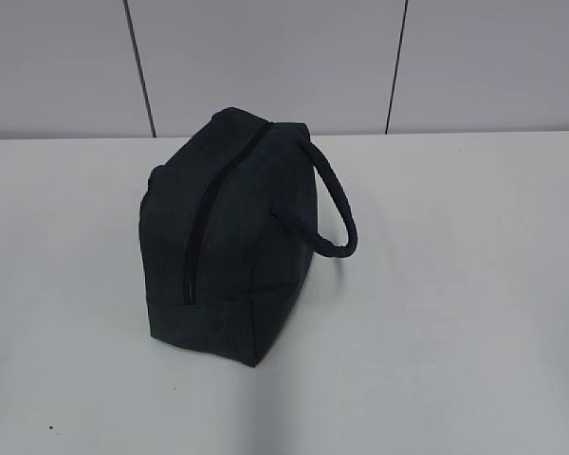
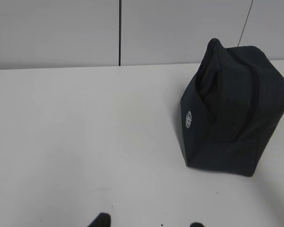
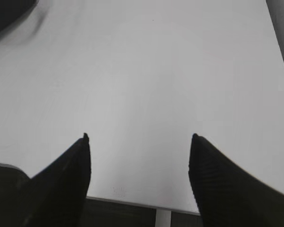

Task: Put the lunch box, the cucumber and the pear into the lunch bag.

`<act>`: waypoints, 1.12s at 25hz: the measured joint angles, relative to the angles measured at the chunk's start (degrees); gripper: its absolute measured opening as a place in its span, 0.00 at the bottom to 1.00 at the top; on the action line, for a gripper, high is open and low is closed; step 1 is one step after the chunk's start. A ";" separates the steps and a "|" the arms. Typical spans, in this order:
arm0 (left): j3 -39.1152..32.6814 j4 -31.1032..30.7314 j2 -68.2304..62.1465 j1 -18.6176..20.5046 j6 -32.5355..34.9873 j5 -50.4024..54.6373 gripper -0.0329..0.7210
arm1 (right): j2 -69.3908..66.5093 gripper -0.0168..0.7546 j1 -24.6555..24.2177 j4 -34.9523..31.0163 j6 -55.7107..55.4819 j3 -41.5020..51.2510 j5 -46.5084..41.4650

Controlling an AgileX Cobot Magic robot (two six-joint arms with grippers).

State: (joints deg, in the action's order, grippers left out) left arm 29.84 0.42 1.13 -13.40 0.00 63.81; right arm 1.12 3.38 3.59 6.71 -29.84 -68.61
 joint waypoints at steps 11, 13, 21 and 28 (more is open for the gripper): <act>0.00 0.00 0.00 0.00 0.00 -0.19 0.45 | 0.00 0.67 0.00 0.20 0.00 1.20 2.26; 0.00 0.00 0.00 0.00 0.00 -0.19 0.45 | 0.00 0.67 0.00 0.20 0.00 1.20 2.26; 0.00 0.00 0.00 0.00 0.00 -0.19 0.45 | 0.00 0.67 0.00 0.20 0.00 1.20 2.35; 0.00 0.00 0.00 6.13 0.00 -0.26 0.45 | 0.00 0.67 0.00 0.20 -0.14 1.20 2.49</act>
State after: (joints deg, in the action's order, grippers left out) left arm 29.84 0.42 1.13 -7.27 0.00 63.55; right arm 1.12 3.38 3.79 6.57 -28.63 -66.12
